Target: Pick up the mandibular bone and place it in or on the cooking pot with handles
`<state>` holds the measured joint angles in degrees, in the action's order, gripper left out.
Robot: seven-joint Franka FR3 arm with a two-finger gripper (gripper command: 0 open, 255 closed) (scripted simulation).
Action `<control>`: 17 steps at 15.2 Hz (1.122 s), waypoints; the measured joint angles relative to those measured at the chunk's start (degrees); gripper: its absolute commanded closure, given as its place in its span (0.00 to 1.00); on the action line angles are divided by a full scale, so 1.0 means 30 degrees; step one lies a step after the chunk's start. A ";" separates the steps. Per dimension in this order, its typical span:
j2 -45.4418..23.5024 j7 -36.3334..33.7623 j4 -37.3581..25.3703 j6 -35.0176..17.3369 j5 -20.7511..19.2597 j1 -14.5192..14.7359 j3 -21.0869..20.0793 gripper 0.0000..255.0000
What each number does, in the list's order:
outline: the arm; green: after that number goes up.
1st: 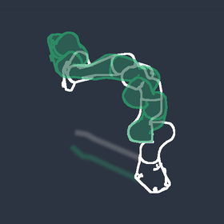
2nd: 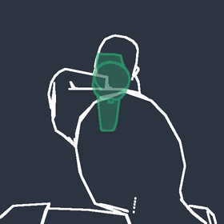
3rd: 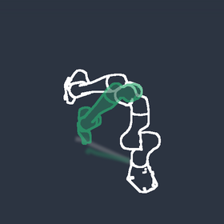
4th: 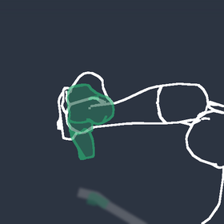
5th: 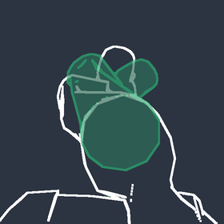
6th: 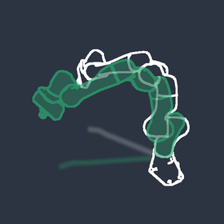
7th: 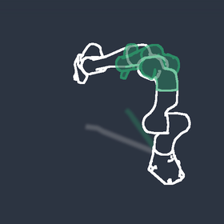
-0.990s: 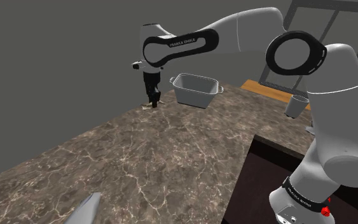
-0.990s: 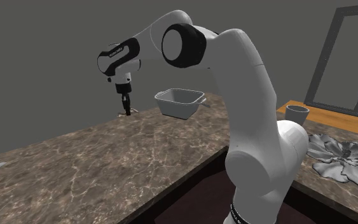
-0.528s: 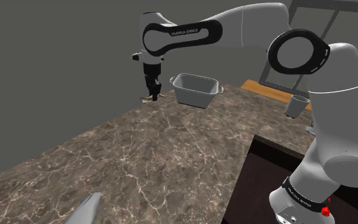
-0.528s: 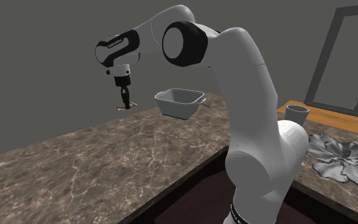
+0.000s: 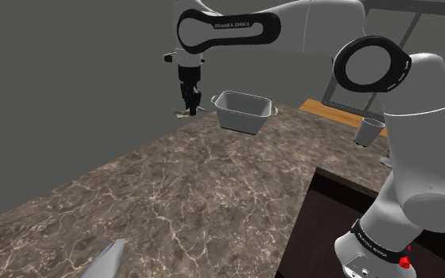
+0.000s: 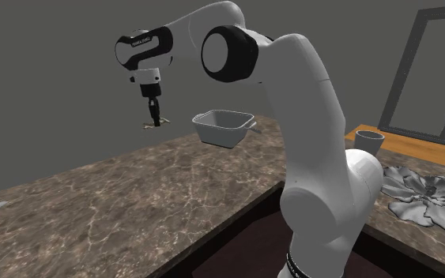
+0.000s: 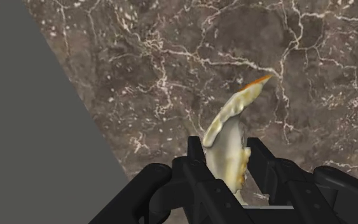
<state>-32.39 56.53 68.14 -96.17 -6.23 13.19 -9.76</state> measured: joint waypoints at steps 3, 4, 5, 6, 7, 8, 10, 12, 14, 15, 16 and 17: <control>-0.0079 0.0076 -0.0964 0.0870 0.0000 0.0034 0.0004 1.00; -0.0102 0.0074 -0.1215 0.1103 -0.0002 0.0058 0.0002 1.00; -0.0203 0.0084 -0.1630 0.1415 -0.0013 0.0093 0.0004 1.00; -0.0277 0.0073 -0.2087 0.1797 -0.0021 0.0147 -0.0001 1.00; -0.0445 0.0121 -0.2589 0.2125 -0.0036 0.0165 0.0011 1.00; -0.0494 0.0116 -0.2880 0.2374 -0.0042 0.0195 0.0012 1.00; -0.0365 0.0280 -0.2980 0.2600 -0.0020 0.0071 0.0035 1.00; 0.0060 0.0867 -0.2327 0.2347 0.0064 -0.0482 0.0148 1.00; 0.0624 0.1528 -0.1604 0.2170 0.0156 -0.1097 0.0289 1.00; 0.0976 0.1862 -0.0983 0.1884 0.0217 -0.1421 0.0358 1.00; 0.1180 0.2280 -0.0728 0.1817 0.0263 -0.1772 0.0456 1.00; 0.1103 0.2659 -0.0977 0.1969 0.0275 -0.2042 0.0556 1.00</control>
<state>-29.08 64.51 65.21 -90.26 -5.40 7.06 -8.09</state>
